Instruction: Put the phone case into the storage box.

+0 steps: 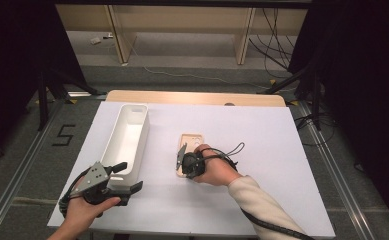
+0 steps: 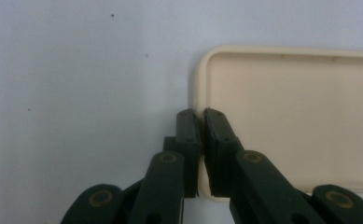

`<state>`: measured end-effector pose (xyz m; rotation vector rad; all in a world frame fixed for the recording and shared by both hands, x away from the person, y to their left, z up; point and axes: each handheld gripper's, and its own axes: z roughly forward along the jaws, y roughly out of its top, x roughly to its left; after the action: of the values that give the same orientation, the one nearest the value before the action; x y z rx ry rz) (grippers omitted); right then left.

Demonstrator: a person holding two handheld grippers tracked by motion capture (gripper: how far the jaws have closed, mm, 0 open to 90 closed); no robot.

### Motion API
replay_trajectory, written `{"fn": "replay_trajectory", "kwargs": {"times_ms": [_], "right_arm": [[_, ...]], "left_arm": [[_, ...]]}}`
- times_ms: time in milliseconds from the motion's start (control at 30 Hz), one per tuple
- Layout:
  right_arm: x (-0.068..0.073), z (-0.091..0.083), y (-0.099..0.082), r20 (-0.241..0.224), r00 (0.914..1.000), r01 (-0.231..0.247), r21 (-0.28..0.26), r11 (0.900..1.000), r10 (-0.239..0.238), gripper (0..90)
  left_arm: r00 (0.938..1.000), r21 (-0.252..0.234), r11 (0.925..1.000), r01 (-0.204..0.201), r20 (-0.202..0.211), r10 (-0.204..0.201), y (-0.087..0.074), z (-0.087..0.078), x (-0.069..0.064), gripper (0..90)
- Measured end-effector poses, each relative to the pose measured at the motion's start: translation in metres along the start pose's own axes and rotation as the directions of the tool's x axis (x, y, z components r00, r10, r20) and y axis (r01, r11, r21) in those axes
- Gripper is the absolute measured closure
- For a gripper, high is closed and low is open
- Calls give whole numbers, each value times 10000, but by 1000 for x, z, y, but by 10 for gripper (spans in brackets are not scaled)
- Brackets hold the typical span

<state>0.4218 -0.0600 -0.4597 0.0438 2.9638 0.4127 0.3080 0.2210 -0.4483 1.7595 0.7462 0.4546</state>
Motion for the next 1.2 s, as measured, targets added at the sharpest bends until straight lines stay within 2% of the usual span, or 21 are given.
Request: {"fn": "replay_trajectory", "kwargs": {"times_ms": [67,133,200,367,400,433,467,833,967,1133,1167,1200], "right_arm": [[0,0,0,-89,9999,-113,-3,9999,113,862],[0,0,0,-3,10000,55,-11,10000,-55,867],[1,0,-1,-54,10000,-63,-30,10000,63,869],[2,0,-2,-41,10000,-12,-107,9999,12,874],[1,-1,-3,-30,9999,136,-187,9997,-137,875],[2,-1,-3,-37,9999,-103,-199,9997,102,876],[1,-1,-4,-35,9999,122,-275,9995,-123,877],[5,-5,-11,3,9999,139,-989,9950,-139,883],[7,-10,-14,13,10000,60,-1510,9885,-59,883],[12,-22,-19,-44,10000,-94,-2417,9703,86,883],[13,-24,-20,-26,10000,-75,-2591,9658,71,883],[14,-27,-21,-36,10000,-69,-2668,9637,62,884]], "left_arm": [[10000,-8,10000,6,7,-6,0,0,0,151],[10000,5,10000,-18,3,18,0,0,0,151],[10000,-1,10000,1,-4,-1,0,0,0,151],[10000,-6,10000,15,-6,-15,0,0,0,151],[10000,-13,10000,19,-5,-19,0,0,0,151],[10000,-13,10000,15,-3,-15,0,0,0,151],[10000,-16,10000,13,-1,-13,0,0,0,151],[10000,-16,10000,21,-12,-21,0,0,0,151],[10000,-16,10000,35,-13,-35,0,0,0,151],[10000,-50,10000,-64,6,64,0,0,1,151],[9998,-31,9999,-156,-142,156,1,-1,2,151],[10000,-24,10000,50,19,-50,0,-1,0,151]]}}
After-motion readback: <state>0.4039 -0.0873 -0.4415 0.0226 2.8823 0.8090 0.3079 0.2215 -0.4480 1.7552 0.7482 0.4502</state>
